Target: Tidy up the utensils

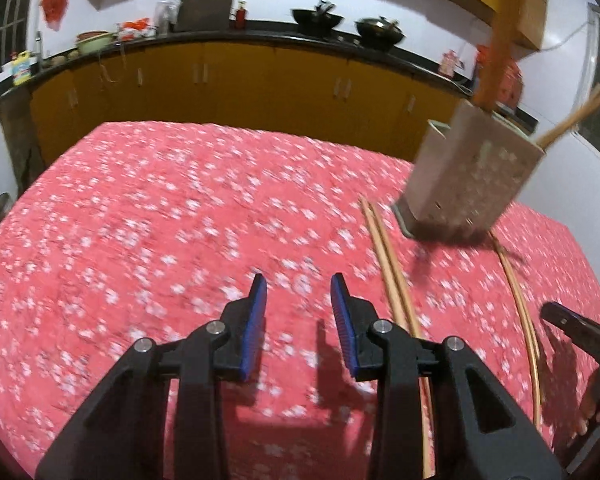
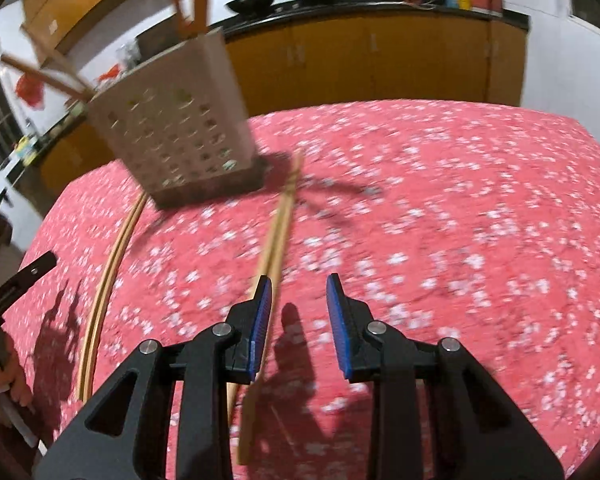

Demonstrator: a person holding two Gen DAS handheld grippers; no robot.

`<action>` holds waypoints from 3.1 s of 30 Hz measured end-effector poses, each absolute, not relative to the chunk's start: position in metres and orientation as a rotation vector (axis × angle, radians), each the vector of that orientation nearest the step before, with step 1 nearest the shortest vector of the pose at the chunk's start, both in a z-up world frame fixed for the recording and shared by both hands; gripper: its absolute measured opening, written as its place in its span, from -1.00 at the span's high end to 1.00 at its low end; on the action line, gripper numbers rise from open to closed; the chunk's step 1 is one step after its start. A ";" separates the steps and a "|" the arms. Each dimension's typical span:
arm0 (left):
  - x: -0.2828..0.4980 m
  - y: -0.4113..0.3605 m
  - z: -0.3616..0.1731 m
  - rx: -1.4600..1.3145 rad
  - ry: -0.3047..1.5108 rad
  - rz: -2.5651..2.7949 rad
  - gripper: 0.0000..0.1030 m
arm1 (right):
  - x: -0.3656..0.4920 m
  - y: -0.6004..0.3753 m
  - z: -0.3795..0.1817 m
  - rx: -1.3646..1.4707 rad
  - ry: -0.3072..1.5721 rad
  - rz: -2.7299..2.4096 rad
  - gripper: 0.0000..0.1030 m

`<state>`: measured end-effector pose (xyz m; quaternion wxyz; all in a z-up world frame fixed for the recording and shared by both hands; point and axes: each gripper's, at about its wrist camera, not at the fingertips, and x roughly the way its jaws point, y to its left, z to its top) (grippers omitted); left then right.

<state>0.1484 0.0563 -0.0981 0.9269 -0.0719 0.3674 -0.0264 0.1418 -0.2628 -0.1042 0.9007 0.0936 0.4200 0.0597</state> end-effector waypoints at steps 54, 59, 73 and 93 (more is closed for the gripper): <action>0.185 0.046 -0.123 -0.064 0.883 -0.091 0.81 | 0.162 -0.278 -0.113 0.122 0.880 -0.030 0.84; 0.184 0.050 -0.123 -0.094 0.882 -0.102 0.81 | 0.165 -0.280 -0.112 0.128 0.880 -0.026 0.84; 0.181 0.050 -0.122 -0.100 0.882 -0.103 0.80 | 0.162 -0.281 -0.114 0.139 0.878 -0.020 0.84; 0.166 0.043 -0.121 -0.042 0.884 -0.095 0.82 | 0.149 -0.283 -0.114 0.153 0.876 -0.014 0.84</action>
